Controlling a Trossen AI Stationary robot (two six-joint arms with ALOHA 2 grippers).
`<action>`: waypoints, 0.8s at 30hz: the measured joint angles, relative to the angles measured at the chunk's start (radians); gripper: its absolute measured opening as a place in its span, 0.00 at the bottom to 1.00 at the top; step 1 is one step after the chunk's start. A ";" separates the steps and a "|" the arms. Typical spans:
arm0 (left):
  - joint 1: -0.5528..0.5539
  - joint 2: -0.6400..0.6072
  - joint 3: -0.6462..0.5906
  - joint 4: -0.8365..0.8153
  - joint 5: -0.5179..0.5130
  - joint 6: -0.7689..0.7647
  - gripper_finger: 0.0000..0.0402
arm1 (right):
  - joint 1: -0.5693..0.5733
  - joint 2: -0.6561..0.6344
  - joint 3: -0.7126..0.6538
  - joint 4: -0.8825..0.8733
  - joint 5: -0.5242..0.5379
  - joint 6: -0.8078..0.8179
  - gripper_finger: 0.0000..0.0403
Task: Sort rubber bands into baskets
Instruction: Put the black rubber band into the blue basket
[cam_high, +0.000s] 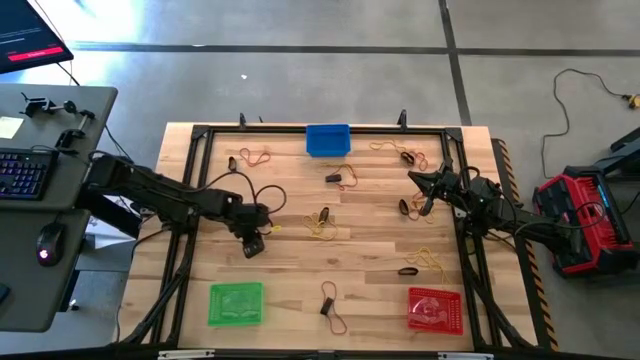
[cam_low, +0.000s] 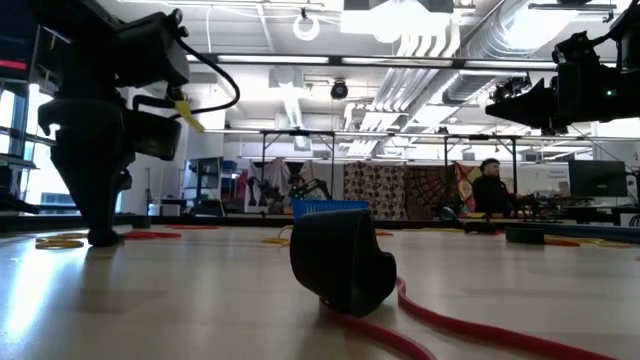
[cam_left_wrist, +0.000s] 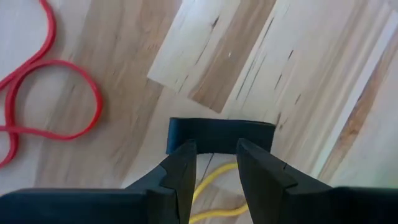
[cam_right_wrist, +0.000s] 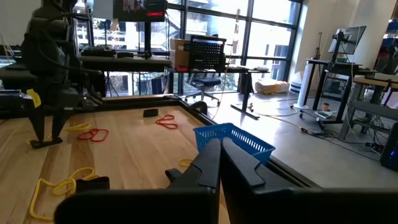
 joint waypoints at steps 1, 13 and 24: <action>0.000 0.007 0.000 0.004 0.000 0.000 0.27 | 0.000 0.000 0.000 0.000 0.000 0.000 0.00; 0.000 -0.015 0.007 0.012 -0.008 0.047 0.02 | 0.000 0.000 0.000 0.000 0.000 0.000 0.00; 0.006 -0.046 0.113 -0.176 -0.003 0.087 0.20 | 0.000 0.000 0.000 0.000 0.000 0.000 0.00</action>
